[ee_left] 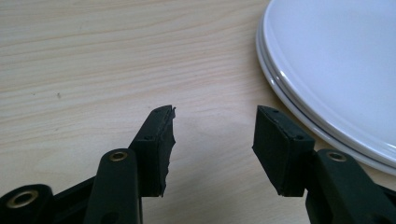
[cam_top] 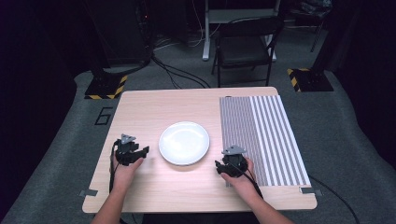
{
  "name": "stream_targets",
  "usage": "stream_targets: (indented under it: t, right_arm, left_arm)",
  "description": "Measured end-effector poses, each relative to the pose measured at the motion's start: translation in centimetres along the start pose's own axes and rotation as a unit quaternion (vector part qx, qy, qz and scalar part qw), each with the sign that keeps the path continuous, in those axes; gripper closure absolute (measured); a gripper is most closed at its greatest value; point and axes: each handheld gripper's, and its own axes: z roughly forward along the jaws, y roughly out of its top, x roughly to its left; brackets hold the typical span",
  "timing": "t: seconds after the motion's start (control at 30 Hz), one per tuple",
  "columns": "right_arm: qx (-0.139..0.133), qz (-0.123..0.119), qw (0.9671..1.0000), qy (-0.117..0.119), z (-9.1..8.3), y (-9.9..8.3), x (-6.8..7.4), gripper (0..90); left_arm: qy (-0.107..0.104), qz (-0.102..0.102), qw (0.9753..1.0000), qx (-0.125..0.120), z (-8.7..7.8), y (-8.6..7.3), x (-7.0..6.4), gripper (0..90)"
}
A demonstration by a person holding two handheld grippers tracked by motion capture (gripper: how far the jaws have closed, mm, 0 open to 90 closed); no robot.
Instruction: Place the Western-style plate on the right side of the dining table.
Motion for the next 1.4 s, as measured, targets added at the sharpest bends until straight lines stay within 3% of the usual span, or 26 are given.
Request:
stream_targets:
  t: [0.17, 0.23, 0.43, 0.6, 0.8, 1.13, 1.23, 1.33, 1.4]
  right_arm:
    - [0.014, 0.0, 0.9999, 0.002, 0.1, 0.4, 0.0, 42.0]
    - [0.009, -0.007, 0.9999, -0.001, 0.0, 0.5, 0.0, 43.5]
    - [0.001, 0.006, 1.0, 0.004, -0.6, 1.4, -0.4, 46.2]
    - [-0.021, 0.023, 0.9995, 0.007, -1.4, 2.6, -1.4, 46.7]
    - [-0.023, 0.034, 0.999, 0.016, -1.5, 3.1, -1.8, 46.9]
    - [-0.019, 0.043, 0.9988, 0.012, -0.4, 3.8, -1.7, 50.0]
    - [-0.021, 0.052, 0.9983, 0.016, 0.0, 4.2, -1.6, 52.8]
    - [-0.03, 0.061, 0.9975, 0.018, 0.4, 4.4, -1.7, 55.7]
    - [-0.034, 0.073, 0.9966, 0.021, 0.7, 4.5, -1.7, 56.5]
  left_arm:
    - [-0.012, 0.005, 0.9999, 0.01, 0.3, 0.8, -0.9, 50.4]
    - [-0.016, 0.006, 0.9998, 0.008, 0.5, 1.1, -1.2, 50.4]
    - [-0.034, -0.004, 0.9994, 0.005, 1.0, 2.4, -1.9, 50.9]
    - [-0.044, -0.004, 0.999, -0.002, 1.7, 3.7, -2.9, 50.4]
    - [-0.057, -0.023, 0.998, -0.012, 2.1, 4.6, -2.6, 49.2]
    - [-0.072, -0.02, 0.9971, -0.011, 2.1, 4.6, -2.0, 51.5]
    - [-0.08, -0.032, 0.9962, -0.014, 2.1, 4.2, -1.7, 52.6]
    - [-0.095, -0.061, 0.9935, -0.011, 2.3, 3.9, -1.5, 53.4]
    - [-0.1, -0.063, 0.993, -0.003, 2.7, 3.8, -1.4, 54.6]
